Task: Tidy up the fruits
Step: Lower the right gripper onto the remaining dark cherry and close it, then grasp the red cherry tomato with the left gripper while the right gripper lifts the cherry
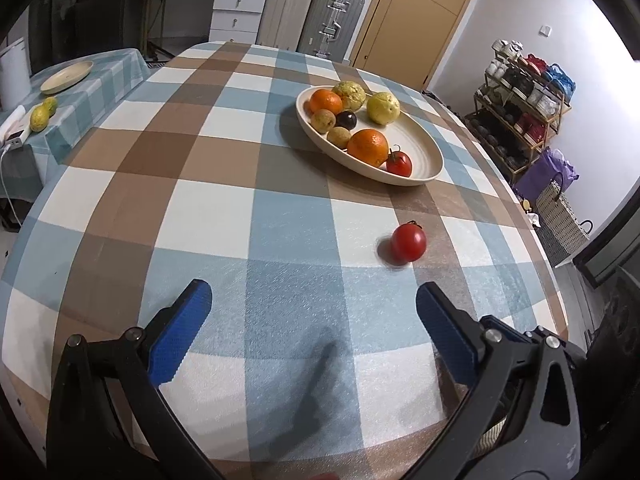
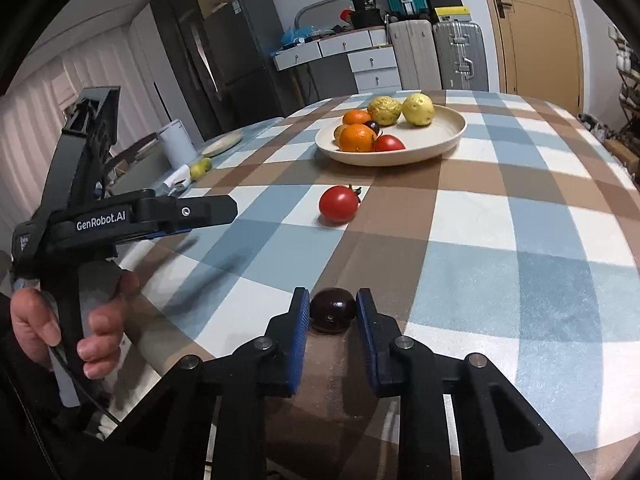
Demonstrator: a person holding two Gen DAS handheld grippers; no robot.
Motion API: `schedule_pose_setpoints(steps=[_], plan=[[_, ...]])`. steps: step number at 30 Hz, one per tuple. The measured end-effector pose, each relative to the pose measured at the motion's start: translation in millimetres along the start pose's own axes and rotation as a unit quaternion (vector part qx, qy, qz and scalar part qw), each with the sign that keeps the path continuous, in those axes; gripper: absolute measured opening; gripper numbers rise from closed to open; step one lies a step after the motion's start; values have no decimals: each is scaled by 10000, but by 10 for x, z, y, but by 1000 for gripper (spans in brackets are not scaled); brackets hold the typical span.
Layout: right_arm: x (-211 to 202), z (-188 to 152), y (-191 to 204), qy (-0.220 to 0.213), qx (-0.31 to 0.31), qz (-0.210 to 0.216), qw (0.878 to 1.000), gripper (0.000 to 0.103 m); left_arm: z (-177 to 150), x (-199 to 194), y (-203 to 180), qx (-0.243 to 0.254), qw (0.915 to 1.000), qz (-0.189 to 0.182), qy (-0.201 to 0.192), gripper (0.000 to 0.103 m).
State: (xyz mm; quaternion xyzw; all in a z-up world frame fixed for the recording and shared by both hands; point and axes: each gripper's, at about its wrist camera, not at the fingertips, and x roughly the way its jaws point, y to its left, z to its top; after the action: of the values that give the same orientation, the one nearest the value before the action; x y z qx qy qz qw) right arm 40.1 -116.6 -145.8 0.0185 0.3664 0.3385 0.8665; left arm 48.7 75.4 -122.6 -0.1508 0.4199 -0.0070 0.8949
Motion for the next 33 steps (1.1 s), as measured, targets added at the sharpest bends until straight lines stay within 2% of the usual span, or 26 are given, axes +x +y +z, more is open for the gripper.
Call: schedule_pose_setpoints(steps=[2,10,15,17,22,24,26,29,33], plan=[[-49,27,-49,-114,103,129,9998,24,39,44,-45,49,10000,-44,31,102],[-196,167,-360,-567,500,101,9971,24,188,320,-281,223,9989,-196,366,102],[-227,215,-590,-652,737,110,9951,24,261,463,-441,444,9977,-236,446,102],[-257,238,-650,-713,764,103,9945,24,300,513,-492,486,9970,-392,465,102],[-324,306,-765,-856,752,170,9933,24,381,635,-597,614,9963,-306,526,100],[-343,353,-808,-906,744,153,9930,24,400,672,-623,634,9960,-312,553,93],[-352,384,-840,-932,754,161,9927,24,419,718,-665,696,9952,-325,611,82],[-360,440,-878,-947,774,199,9923,24,429,751,-693,726,9939,-433,703,72],[-366,487,-900,-973,774,261,9919,24,450,753,-691,671,9938,-558,693,68]])
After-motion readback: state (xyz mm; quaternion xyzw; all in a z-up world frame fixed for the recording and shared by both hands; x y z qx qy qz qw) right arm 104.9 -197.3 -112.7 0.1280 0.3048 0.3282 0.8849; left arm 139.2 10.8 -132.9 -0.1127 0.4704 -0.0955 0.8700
